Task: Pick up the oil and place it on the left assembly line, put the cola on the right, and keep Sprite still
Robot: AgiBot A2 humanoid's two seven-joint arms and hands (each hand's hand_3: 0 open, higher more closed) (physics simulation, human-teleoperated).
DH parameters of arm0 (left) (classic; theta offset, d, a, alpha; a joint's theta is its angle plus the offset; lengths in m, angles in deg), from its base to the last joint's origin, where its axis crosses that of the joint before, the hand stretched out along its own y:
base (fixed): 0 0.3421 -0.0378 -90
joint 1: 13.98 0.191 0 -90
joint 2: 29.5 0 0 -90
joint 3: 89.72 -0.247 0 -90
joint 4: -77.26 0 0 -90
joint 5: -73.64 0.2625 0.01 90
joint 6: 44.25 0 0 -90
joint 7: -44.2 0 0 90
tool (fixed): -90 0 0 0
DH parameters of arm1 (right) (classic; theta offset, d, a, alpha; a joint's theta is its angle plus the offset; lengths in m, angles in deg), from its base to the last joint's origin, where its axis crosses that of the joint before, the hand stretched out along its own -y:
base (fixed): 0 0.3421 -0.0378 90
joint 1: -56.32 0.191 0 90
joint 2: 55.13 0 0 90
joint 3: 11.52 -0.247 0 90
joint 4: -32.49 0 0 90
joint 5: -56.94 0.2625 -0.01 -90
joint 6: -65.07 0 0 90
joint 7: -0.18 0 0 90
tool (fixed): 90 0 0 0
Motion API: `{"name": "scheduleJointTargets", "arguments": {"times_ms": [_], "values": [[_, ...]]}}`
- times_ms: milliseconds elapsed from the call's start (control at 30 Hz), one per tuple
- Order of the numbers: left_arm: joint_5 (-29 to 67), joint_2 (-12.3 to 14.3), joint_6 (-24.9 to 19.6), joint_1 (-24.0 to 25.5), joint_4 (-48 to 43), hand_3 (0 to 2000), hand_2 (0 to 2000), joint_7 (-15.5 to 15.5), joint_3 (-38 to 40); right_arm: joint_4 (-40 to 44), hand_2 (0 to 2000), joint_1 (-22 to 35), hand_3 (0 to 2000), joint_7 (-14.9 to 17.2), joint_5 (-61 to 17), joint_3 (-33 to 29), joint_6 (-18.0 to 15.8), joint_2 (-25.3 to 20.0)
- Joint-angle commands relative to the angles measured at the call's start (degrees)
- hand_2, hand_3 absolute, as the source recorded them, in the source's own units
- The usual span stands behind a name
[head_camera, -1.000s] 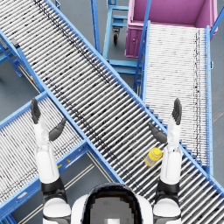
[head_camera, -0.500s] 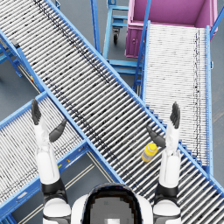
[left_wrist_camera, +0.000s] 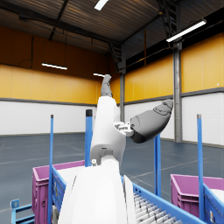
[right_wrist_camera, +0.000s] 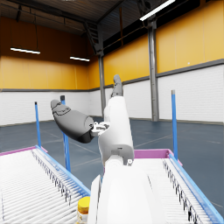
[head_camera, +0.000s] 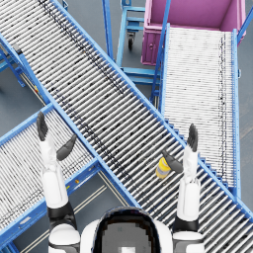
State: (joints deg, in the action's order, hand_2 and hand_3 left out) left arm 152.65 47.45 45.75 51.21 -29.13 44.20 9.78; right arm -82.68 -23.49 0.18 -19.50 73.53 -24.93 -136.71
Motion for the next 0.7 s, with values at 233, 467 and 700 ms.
{"name": "scheduleJointTargets", "arguments": {"times_ms": [233,467,700], "values": [[0.0,0.04,0.0,-0.56,-0.09,0,0,0.0,-0.62,0.9,0,-8.6,0,0.0,0.0,3.17,0.0,-0.96],[0.0,0.33,0.0,-0.13,-0.08,0,0,0.0,0.27,6.88,0,-12.2,0,0.0,0.0,4.88,0.0,-1.08],[0.0,0.73,0.0,0.75,0.28,0,0,0.0,0.11,9.34,0,-15.47,0,0.0,0.01,6.09,0.0,-1.13]]}}
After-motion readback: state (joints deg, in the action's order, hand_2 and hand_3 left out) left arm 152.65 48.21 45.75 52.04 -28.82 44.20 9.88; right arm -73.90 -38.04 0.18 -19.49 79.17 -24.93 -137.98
